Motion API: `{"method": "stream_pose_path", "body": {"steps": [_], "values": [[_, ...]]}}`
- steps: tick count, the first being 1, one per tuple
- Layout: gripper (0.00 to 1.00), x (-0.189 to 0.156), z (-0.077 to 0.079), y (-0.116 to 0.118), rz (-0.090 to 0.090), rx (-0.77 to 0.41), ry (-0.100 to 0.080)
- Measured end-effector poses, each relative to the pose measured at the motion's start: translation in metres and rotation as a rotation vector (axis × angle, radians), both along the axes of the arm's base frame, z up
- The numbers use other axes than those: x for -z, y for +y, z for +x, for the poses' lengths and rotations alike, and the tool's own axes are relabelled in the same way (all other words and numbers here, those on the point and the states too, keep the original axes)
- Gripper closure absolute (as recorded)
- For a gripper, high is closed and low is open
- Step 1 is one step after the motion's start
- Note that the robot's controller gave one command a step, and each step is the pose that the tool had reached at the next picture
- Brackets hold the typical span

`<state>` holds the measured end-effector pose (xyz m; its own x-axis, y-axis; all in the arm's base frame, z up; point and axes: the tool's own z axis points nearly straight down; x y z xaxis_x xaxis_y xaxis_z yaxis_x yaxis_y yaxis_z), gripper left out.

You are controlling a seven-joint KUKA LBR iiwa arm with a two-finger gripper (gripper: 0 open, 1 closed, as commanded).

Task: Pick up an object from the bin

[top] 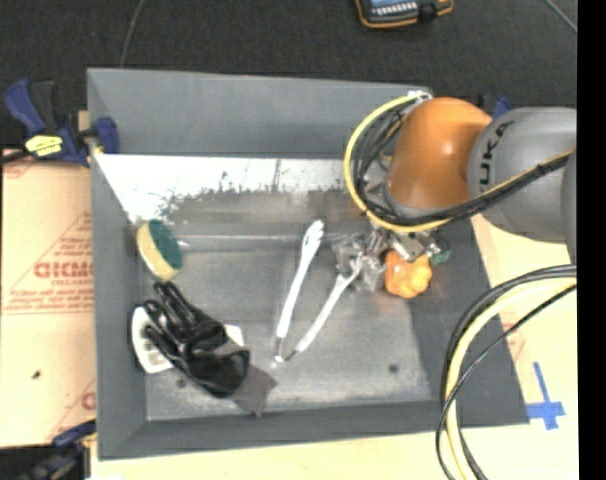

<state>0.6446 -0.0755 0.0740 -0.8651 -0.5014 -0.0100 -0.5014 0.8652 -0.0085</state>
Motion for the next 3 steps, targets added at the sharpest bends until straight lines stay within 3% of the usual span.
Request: {"method": "stream_pose_path", "body": {"steps": [1, 2, 3], "values": [[1.0, 0.001, -0.001, -0.004, 0.007, 0.419, -0.009], [0.0, -0.009, -0.001, 0.001, 0.001, 0.024, -0.007], [0.0, -0.009, -0.001, 0.001, 0.002, 0.025, -0.007]]}}
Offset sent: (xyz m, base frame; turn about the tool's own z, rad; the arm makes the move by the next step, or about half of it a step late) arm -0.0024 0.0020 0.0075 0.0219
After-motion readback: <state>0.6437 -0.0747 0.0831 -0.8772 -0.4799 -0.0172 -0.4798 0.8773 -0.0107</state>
